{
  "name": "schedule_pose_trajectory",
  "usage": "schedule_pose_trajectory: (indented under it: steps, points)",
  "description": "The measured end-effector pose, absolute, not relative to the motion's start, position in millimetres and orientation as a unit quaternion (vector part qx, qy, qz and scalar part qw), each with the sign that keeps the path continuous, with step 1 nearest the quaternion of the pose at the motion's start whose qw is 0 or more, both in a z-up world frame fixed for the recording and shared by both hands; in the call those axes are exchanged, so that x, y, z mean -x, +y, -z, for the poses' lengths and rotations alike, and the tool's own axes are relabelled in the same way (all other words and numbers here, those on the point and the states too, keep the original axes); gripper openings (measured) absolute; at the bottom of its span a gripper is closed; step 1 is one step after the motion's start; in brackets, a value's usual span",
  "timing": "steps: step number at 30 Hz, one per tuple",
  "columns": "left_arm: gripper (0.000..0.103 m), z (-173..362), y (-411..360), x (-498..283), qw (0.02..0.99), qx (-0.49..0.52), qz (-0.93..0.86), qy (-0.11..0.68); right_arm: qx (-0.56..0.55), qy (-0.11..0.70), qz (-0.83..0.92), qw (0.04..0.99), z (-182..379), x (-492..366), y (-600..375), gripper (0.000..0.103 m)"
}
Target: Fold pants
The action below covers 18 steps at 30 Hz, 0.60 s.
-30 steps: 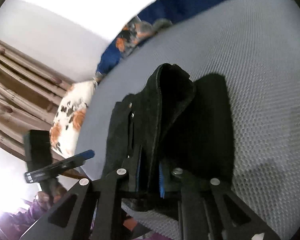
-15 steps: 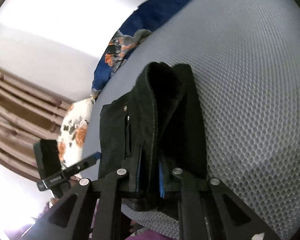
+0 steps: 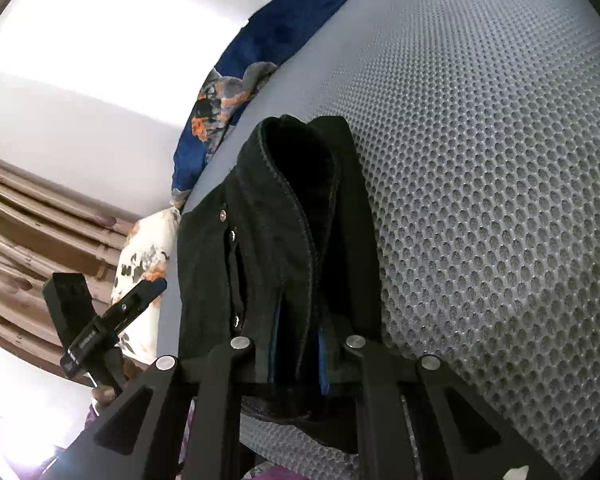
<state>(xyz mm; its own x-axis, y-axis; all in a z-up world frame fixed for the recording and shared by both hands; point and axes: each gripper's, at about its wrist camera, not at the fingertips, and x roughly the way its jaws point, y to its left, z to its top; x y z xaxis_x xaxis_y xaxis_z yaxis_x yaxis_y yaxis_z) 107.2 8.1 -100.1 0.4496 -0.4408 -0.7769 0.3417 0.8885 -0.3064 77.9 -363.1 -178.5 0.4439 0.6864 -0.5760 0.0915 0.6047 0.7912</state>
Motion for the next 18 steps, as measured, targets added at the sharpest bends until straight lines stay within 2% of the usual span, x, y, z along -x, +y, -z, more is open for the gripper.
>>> schedule_pose_trajectory:
  steps: [4,11,18]
  points:
    - [0.069,110.5,9.7,-116.5,0.834,0.070,0.235,0.495,-0.392,0.490,-0.196,0.753,176.4,-75.2,-361.3,0.013]
    - [0.069,118.9,4.8,-110.4,0.834,0.102,0.264,0.473,-0.390,0.495,-0.191,0.753,178.2,-75.6,-355.8,0.013]
    - [0.069,114.2,-13.5,-109.5,0.833,0.090,0.313,0.447,-0.391,0.497,-0.188,0.752,180.0,-81.4,-357.6,0.014]
